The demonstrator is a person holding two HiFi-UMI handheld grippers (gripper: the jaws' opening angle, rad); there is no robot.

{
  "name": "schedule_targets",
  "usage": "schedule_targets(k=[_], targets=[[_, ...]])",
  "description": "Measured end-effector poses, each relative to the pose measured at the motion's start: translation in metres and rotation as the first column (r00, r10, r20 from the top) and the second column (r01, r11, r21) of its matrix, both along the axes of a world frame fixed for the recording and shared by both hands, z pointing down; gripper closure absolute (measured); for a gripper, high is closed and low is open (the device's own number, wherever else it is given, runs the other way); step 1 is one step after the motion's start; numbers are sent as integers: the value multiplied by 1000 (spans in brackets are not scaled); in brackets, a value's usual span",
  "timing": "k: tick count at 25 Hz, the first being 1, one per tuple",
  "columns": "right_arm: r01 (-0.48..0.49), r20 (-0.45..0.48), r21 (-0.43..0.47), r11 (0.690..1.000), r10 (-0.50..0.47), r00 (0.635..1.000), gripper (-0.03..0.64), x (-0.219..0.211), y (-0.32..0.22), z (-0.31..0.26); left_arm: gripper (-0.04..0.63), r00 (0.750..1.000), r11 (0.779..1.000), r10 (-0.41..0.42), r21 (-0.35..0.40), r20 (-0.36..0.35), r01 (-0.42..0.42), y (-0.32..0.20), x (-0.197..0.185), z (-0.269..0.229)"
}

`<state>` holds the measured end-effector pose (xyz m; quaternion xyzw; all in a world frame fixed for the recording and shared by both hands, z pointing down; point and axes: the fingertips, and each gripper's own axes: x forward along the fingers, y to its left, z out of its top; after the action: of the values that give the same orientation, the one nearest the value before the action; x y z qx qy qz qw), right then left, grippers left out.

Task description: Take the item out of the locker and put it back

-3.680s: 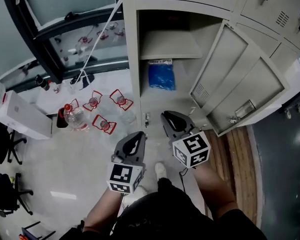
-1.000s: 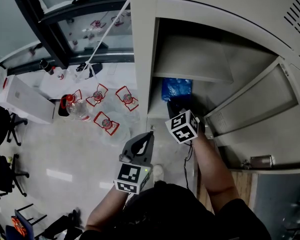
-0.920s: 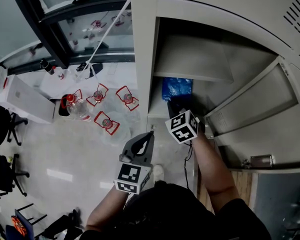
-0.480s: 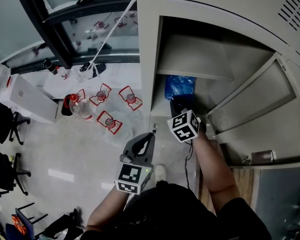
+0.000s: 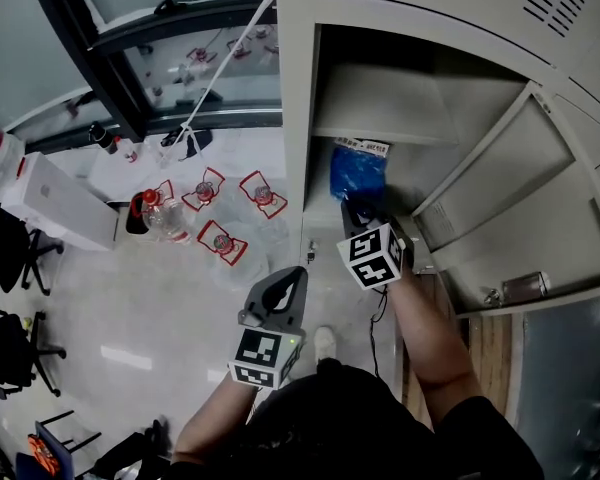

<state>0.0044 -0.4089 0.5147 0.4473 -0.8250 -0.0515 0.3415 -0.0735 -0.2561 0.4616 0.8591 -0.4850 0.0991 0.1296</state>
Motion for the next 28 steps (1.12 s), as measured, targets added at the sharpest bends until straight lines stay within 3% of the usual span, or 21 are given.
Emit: schedule_targets(k=[10,14,28], targets=[[-59,117,18,998,57,992,598,-5,58,-32,591,999,999,46,-10,-8,-46,47,-13,-5],[-84,172,21,996,79,982,600,-12,88,-47,592,998,998,51,27,-21,-51,64,-24,-14],[-190,269,48,981,170,948,600,-25,197,-70,591,988,987,156,31,-13,-156,138,-49,-16]])
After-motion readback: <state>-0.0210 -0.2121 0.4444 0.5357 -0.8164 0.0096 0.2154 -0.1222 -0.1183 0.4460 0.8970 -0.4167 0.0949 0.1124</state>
